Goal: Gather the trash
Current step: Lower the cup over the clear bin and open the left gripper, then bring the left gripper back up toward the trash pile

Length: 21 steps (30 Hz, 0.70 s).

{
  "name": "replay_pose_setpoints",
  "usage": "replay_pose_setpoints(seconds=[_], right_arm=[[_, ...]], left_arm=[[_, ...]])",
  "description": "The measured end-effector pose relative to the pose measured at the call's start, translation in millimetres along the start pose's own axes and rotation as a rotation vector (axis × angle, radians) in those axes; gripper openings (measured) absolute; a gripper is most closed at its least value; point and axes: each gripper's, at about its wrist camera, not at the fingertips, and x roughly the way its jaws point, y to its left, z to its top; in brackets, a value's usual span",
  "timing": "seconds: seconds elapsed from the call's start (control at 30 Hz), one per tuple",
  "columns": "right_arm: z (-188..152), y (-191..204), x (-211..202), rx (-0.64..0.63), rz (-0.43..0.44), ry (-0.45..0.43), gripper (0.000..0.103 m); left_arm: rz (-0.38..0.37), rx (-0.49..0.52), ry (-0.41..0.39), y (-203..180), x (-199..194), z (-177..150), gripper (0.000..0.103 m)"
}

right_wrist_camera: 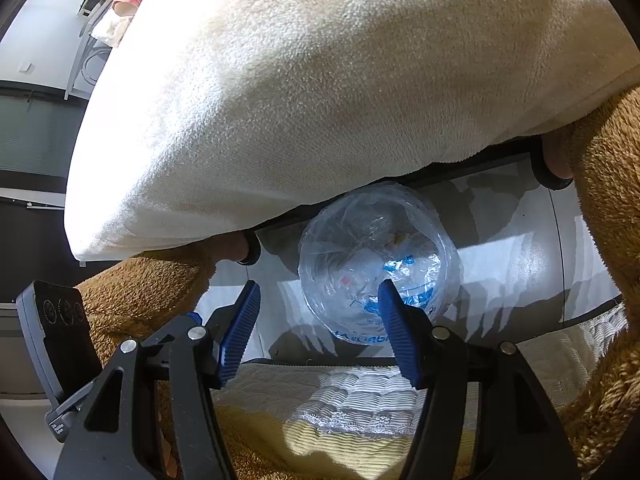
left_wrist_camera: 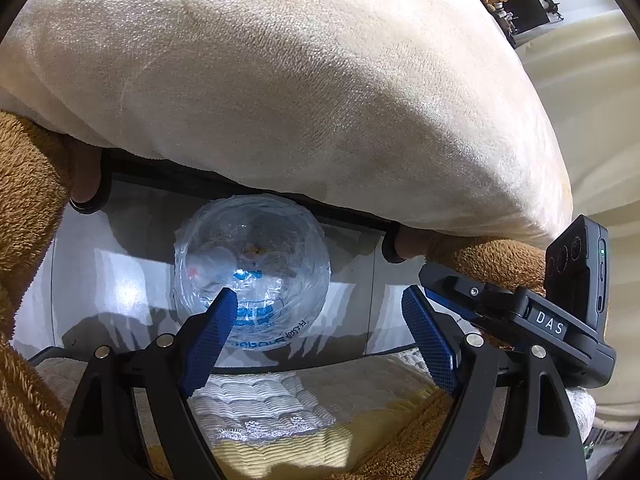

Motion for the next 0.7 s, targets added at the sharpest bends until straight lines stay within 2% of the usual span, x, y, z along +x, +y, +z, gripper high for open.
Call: replay_pose_setpoints(seconds=[0.3,0.47,0.7], right_arm=[[-2.7,5.3,-11.9,-0.037,0.027,-0.038,0.061],[-8.1,13.5,-34.1,-0.111,0.086,-0.112,0.061],[-17.4,29.9,-78.5,-0.257,0.162,-0.269,0.061]], left_arm=[[-0.032,0.042,-0.058,-5.6,-14.3,-1.5,0.083],[-0.066,0.100,-0.128,-14.4,-31.5,-4.0,0.083],[-0.116,0.204,-0.275,-28.9,-67.5,-7.5,0.083]])
